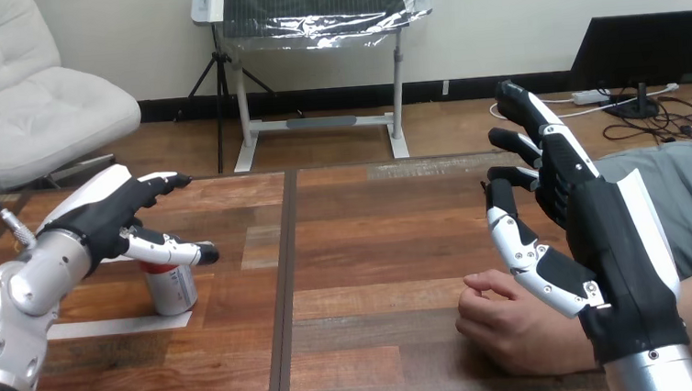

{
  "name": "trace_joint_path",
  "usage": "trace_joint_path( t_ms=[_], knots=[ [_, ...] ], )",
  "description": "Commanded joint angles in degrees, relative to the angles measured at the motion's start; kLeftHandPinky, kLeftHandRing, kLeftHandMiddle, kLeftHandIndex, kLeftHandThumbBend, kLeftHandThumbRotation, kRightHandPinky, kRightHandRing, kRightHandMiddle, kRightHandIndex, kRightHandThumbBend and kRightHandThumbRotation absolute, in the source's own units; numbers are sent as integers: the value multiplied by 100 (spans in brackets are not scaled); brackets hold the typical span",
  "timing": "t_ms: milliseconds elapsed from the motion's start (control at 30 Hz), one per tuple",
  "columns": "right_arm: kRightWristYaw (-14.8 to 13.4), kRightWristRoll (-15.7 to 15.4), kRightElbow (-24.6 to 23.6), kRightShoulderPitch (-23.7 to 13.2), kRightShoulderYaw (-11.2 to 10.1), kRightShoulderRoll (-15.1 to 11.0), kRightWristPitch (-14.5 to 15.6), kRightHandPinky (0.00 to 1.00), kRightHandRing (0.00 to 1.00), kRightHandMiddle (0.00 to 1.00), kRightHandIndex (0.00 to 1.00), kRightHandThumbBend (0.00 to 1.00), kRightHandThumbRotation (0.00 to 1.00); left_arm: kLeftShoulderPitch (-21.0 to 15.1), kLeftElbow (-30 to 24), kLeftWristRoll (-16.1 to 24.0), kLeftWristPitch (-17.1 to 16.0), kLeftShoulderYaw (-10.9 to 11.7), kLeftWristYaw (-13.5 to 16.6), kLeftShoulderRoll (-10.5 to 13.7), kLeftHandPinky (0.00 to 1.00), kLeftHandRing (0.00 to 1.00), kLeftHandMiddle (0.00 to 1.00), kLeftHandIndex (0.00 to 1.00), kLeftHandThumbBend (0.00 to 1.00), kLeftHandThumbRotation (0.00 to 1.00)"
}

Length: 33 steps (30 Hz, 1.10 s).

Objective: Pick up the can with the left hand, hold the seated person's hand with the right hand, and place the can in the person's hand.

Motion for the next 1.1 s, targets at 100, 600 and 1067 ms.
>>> trace_joint_path(
  t_ms=[100, 600, 1067],
  knots=[
    [21, 44, -86, -369, -73, -77, -53, 77, 88, 93, 92, 7, 0, -589, 417, 265, -253, -214, 455, 66, 82, 92, 93, 91, 78, 28],
    [70, 108, -82, -352, -116, -67, -93, 76, 87, 92, 90, 9, 0, -664, 846, 726, -673, -569, 1190, 40, 84, 91, 92, 90, 78, 27],
    [88, 67, -95, -355, -144, -67, -89, 74, 85, 91, 87, 10, 0, -816, 1239, 1365, -735, -1048, 1737, 47, 87, 91, 92, 91, 78, 35]
  ],
)
